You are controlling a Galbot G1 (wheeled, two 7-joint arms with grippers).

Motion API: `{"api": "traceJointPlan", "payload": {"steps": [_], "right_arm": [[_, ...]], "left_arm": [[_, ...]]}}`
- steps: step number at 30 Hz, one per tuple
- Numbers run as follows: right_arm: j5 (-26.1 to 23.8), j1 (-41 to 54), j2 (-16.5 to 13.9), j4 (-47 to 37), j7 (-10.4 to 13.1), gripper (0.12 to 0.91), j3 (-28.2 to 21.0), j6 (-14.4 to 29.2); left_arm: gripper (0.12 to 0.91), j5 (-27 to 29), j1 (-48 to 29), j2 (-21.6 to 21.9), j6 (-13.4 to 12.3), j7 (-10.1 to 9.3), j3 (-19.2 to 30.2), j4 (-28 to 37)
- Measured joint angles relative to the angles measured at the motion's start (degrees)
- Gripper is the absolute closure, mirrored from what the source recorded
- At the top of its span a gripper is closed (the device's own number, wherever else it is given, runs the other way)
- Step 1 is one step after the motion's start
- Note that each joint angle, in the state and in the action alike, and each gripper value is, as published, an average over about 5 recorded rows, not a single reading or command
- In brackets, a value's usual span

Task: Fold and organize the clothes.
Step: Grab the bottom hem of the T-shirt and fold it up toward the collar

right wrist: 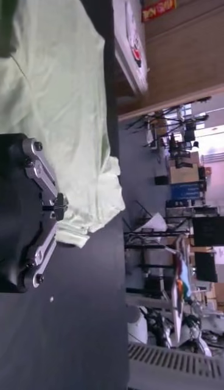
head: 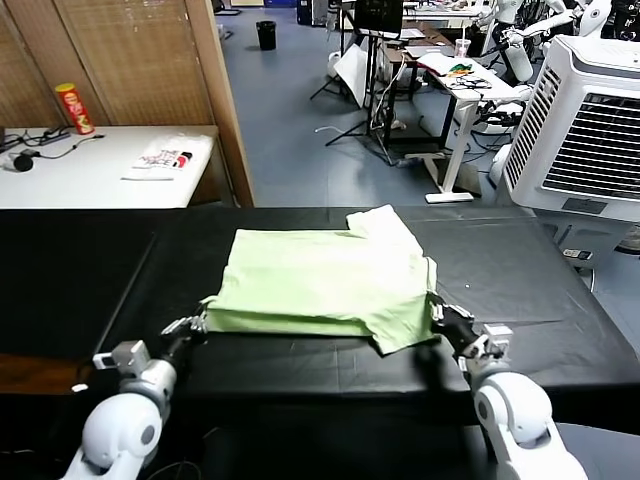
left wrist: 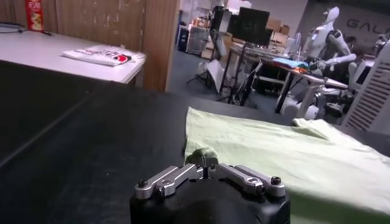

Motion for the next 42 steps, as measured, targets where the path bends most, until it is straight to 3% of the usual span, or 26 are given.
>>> {"api": "traceJointPlan", "payload": {"steps": [21,24,27,30,34,36,39,42], "right_arm": [[1.2,0.7,0.6,-2.1,0.1,0.895,-0.2,-0.1],[2.9,0.3,0.2,-1.0,-0.9,0.804,0.3,-0.4],[4.2,-0.6,-0.5,1.1,-1.6,0.645,1.2,-0.8],[4.6,-2.1,-1.5,3.9,-1.9,0.478,2.4,-1.1],[3.8,-5.4,-2.8,8.3,-2.2,0.3,4.0,-1.5],[2.8,-7.5,-3.3,10.1,-2.7,0.248,4.5,-1.5],[1.2,-10.8,-3.5,11.9,-3.2,0.23,4.9,-1.2],[-0.1,-13.4,-3.4,12.4,-3.6,0.228,4.8,-1.0]], "left_arm": [[0.905,1.3,-4.1,0.1,-0.4,-0.37,0.7,5.9],[0.905,1.3,-4.3,0.2,-0.1,-0.44,0.7,6.1],[0.898,1.3,-4.6,0.4,0.0,-0.14,0.6,6.0],[0.812,1.3,-4.7,0.7,0.0,0.1,0.3,5.6],[0.599,1.2,-3.9,1.4,-0.1,0.15,-0.4,4.5],[0.481,1.1,-3.3,1.7,-0.1,0.17,-0.9,3.8],[0.326,1.1,-2.0,2.0,-0.2,0.32,-1.5,2.8],[0.247,1.3,-0.3,2.0,-0.4,0.87,-1.9,1.7]]}}
